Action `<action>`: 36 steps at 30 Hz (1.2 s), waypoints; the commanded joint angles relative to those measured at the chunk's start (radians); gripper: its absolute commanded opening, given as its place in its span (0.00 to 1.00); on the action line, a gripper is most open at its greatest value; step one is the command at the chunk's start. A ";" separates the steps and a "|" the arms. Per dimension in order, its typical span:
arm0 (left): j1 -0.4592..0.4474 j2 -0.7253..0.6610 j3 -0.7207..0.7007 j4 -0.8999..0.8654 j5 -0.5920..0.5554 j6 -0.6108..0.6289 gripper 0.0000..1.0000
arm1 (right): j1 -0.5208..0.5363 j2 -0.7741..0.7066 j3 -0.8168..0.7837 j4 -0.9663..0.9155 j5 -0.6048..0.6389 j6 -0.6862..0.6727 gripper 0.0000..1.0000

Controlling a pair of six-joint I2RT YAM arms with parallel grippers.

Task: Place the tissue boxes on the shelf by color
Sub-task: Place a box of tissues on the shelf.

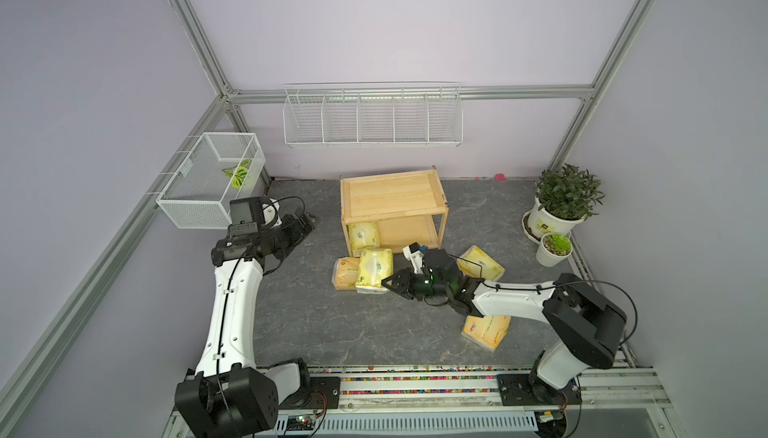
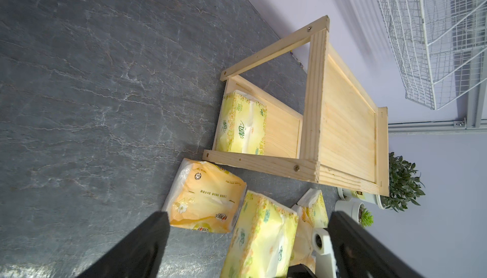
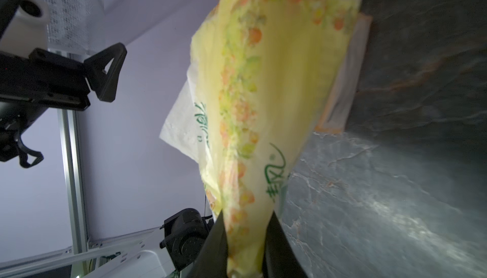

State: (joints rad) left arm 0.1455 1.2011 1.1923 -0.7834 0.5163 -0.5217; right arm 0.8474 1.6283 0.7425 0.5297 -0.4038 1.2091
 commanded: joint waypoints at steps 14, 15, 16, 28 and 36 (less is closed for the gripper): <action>-0.117 0.090 0.105 0.022 -0.058 0.000 1.00 | -0.181 -0.038 -0.030 -0.013 0.198 -0.048 0.21; -0.126 0.098 0.116 0.021 -0.062 0.002 1.00 | -0.183 -0.024 -0.023 -0.005 0.210 -0.047 0.21; -0.134 0.106 0.123 0.023 -0.064 0.002 1.00 | -0.184 -0.011 -0.015 0.000 0.225 -0.043 0.21; -0.197 0.172 0.173 0.042 -0.088 0.001 1.00 | -0.189 0.177 0.110 0.064 0.266 -0.032 0.21; -0.232 0.200 0.176 0.057 -0.099 0.000 1.00 | -0.203 0.261 0.187 0.056 0.248 -0.038 0.22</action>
State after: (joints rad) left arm -0.0757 1.3945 1.3373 -0.7498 0.4366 -0.5217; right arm 0.6537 1.8587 0.8955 0.5488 -0.1543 1.1851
